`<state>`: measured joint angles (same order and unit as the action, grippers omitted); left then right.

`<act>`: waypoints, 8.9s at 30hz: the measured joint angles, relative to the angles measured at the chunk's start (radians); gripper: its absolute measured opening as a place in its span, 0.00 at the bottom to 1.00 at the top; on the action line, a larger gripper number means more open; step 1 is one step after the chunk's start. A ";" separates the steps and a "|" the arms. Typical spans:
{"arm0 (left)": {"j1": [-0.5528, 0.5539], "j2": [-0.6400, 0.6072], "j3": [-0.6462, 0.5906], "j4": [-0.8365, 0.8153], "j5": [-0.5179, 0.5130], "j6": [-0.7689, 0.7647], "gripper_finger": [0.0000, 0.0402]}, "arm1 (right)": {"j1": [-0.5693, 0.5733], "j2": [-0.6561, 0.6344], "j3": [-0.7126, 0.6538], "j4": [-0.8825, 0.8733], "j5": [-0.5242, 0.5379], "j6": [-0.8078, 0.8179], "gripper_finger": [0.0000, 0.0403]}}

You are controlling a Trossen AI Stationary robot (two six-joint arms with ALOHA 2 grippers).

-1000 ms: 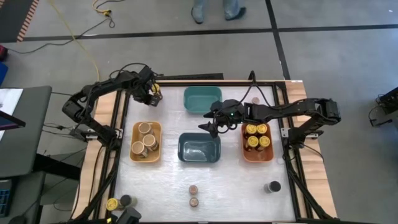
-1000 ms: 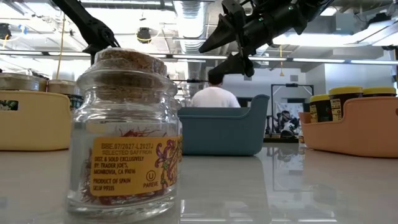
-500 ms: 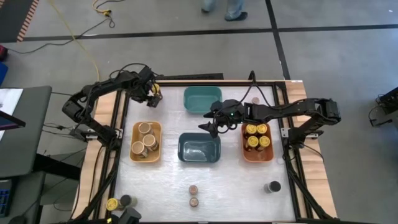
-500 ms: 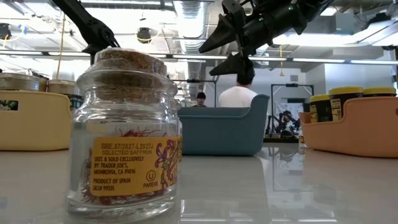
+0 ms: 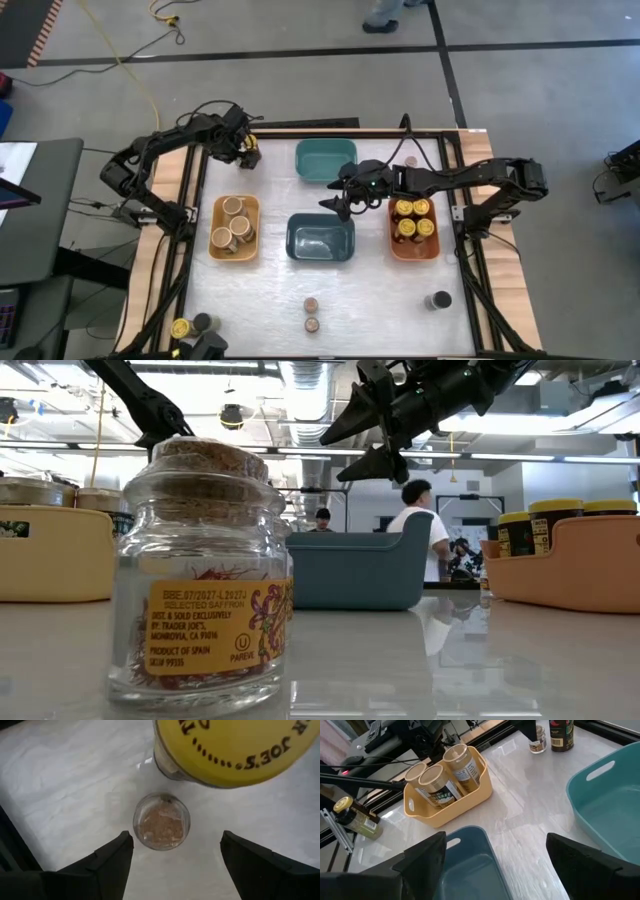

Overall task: Sort spices by type
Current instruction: Put the brown seasoning bottle into the green bin

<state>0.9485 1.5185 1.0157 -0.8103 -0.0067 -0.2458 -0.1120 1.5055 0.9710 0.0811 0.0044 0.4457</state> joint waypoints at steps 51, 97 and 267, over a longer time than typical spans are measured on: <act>0.000 0.006 -0.051 0.118 -0.064 0.050 0.40 | 0.000 0.000 0.000 0.000 0.000 0.003 0.91; -0.206 -0.189 0.257 -0.065 0.012 0.065 0.41 | -0.071 -0.358 0.000 -0.783 0.160 0.316 0.91; -0.384 -0.564 -0.066 0.397 -0.035 0.284 0.66 | -0.702 0.057 0.026 -1.069 0.122 0.124 0.22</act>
<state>0.5648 0.9546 0.9497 -0.4129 -0.0414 0.0380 -0.8135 1.5623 0.9974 -0.9874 0.1261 0.5693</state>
